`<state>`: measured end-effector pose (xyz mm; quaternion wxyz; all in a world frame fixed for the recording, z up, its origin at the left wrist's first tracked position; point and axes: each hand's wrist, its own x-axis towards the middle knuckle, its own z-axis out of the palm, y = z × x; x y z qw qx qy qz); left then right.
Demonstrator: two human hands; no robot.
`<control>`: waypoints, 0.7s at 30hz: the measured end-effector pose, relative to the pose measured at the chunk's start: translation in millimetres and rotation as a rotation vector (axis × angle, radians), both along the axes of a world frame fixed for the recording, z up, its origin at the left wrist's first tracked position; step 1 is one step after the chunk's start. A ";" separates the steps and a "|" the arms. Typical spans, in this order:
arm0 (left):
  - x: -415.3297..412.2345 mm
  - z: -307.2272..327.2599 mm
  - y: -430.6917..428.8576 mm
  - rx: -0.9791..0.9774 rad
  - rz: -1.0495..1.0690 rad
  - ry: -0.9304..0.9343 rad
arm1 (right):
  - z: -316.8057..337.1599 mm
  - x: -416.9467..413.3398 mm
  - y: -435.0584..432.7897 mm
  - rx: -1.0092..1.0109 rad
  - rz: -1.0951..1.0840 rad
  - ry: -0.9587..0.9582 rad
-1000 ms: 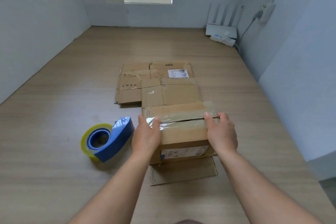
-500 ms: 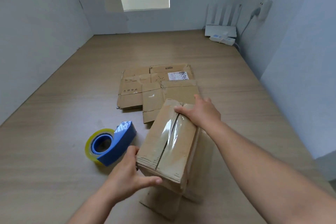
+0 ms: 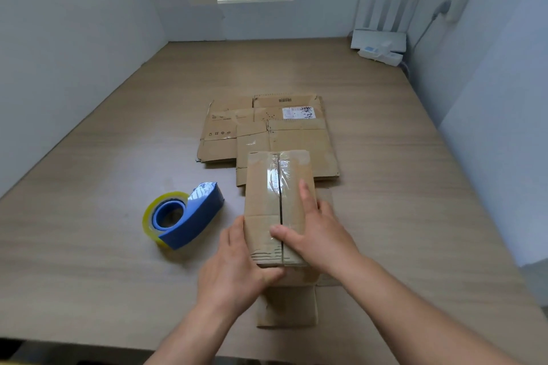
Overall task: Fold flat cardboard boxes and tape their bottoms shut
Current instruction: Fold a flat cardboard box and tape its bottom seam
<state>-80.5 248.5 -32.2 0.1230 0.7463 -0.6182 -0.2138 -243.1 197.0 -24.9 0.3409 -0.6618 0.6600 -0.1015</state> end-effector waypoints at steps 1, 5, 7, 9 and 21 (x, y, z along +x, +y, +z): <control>-0.2 -0.3 0.7 -0.001 0.010 0.007 | -1.0 -4.4 7.9 0.010 0.030 -0.036; -1.3 -0.3 7.3 -0.041 -0.012 0.043 | -2.8 -16.9 22.6 0.027 0.089 -0.132; -1.4 -0.3 9.6 -0.100 -0.141 0.026 | -3.2 -18.4 22.5 0.022 0.115 -0.147; -0.9 1.5 8.8 -0.089 -0.242 -0.009 | -3.6 -18.0 19.5 0.016 0.140 -0.145; 8.6 1.1 -1.2 -0.147 -0.147 0.013 | -7.7 -19.9 16.4 -0.176 0.321 -0.001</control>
